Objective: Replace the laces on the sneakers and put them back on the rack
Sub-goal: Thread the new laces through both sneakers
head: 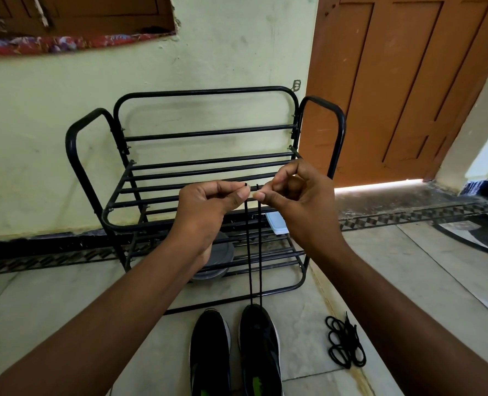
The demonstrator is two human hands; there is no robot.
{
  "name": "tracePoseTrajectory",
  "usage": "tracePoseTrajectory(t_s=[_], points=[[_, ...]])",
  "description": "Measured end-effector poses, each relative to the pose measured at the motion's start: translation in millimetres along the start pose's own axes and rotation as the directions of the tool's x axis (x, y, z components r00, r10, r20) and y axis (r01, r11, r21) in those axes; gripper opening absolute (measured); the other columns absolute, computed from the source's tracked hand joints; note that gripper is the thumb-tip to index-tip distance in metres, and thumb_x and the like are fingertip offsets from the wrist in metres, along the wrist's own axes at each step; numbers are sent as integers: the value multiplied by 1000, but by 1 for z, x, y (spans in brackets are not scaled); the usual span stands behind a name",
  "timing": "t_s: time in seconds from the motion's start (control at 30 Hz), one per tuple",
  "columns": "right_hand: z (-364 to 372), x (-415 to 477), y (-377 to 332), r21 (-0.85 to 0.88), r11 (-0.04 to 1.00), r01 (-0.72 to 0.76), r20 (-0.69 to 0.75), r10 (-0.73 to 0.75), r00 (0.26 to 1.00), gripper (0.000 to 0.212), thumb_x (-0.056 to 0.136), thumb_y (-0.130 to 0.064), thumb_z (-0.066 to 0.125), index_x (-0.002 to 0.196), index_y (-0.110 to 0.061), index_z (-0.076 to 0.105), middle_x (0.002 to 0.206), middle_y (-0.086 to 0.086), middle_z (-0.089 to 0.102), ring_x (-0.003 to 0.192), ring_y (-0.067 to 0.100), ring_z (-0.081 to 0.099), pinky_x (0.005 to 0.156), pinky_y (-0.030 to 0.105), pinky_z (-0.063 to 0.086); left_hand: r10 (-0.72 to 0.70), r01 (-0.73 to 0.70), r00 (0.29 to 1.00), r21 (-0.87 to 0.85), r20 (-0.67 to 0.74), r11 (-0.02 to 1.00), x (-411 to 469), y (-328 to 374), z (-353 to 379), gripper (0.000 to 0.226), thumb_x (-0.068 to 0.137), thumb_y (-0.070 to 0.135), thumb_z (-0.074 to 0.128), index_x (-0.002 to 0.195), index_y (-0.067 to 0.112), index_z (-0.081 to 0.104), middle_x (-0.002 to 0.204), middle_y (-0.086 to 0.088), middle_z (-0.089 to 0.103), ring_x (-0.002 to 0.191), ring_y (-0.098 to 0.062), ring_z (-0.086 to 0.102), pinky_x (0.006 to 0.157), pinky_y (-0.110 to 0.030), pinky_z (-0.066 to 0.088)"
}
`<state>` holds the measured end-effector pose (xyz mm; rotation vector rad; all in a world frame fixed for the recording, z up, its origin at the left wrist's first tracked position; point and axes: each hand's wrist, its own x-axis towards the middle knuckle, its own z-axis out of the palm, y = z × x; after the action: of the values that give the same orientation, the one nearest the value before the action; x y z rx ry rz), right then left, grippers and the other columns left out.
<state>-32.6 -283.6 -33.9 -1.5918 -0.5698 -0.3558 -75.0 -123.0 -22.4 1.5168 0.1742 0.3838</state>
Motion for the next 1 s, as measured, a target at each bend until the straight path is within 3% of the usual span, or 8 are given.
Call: tracePoseTrajectory(t_s=[0.2, 0.33, 0.43, 0.6, 0.73, 0.8, 0.87, 1.0], points=[[-7, -18, 12, 87, 995, -38, 32, 35, 999, 31, 80, 3, 83, 91, 4, 54, 80, 16, 72, 78, 23, 77, 74, 39, 64, -11, 9, 999, 38, 49, 999, -3, -14, -4, 6, 86, 13, 79, 92, 11, 76, 92, -2, 79, 89, -18, 77, 84, -31, 58], [-17, -38, 41, 98, 983, -153, 86, 145, 986, 25, 85, 4, 78, 94, 6, 55, 82, 21, 68, 65, 33, 75, 60, 41, 62, -119, 122, 988, -23, 97, 992, -9, -49, -13, 8, 94, 5, 68, 100, -1, 66, 89, -12, 74, 76, -36, 77, 73, -38, 64], [-23, -58, 75, 27, 965, -259, 86, 256, 963, 20, 85, 0, 79, 90, 5, 60, 76, 17, 65, 52, 32, 69, 49, 35, 56, -234, 229, 966, 52, 114, 972, -12, -91, -18, 6, 98, 4, 63, 101, -1, 61, 84, -14, 73, 63, -33, 74, 61, -40, 64], [-30, -98, 148, -103, 884, -456, 158, 467, 870, 17, 85, -1, 79, 83, -2, 62, 73, 9, 63, 45, 33, 62, 43, 31, 45, -412, 335, 895, 349, 172, 875, -19, -197, -28, 8, 96, 6, 69, 89, 6, 64, 73, -10, 73, 43, -22, 58, 52, -35, 52], [-31, -128, 206, -343, 799, -495, 227, 581, 781, 15, 82, -10, 84, 86, -13, 70, 74, 2, 70, 47, 12, 58, 52, 25, 45, -403, 182, 889, 642, 217, 745, -28, -269, -33, 11, 87, 18, 77, 82, 25, 70, 75, -9, 70, 63, -10, 58, 67, -27, 46], [-28, -142, 230, -524, 733, -433, 269, 625, 733, 14, 81, -17, 85, 89, -23, 74, 71, -6, 72, 63, 1, 65, 67, 18, 45, -431, 65, 857, 772, 281, 633, -29, -295, -33, 24, 89, 10, 70, 99, 31, 65, 85, -6, 61, 78, -16, 60, 73, -25, 46], [-22, -153, 246, -626, 682, -379, 322, 669, 670, 10, 82, -25, 83, 90, -25, 77, 74, -8, 72, 77, 5, 68, 72, 21, 44, -450, -67, 826, 853, 338, 517, -27, -309, -33, 53, 86, 2, 63, 119, 43, 54, 105, 0, 44, 88, -22, 58, 80, -31, 51], [-9, -173, 256, -676, 660, -328, 410, 707, 577, 21, 83, -39, 82, 94, -23, 74, 83, -5, 70, 83, 11, 66, 74, 23, 48, -383, -321, 820, 896, 425, 306, -20, -312, -26, 85, 78, 0, 66, 143, 46, 36, 118, -1, 27, 93, -16, 45, 71, -39, 55]])
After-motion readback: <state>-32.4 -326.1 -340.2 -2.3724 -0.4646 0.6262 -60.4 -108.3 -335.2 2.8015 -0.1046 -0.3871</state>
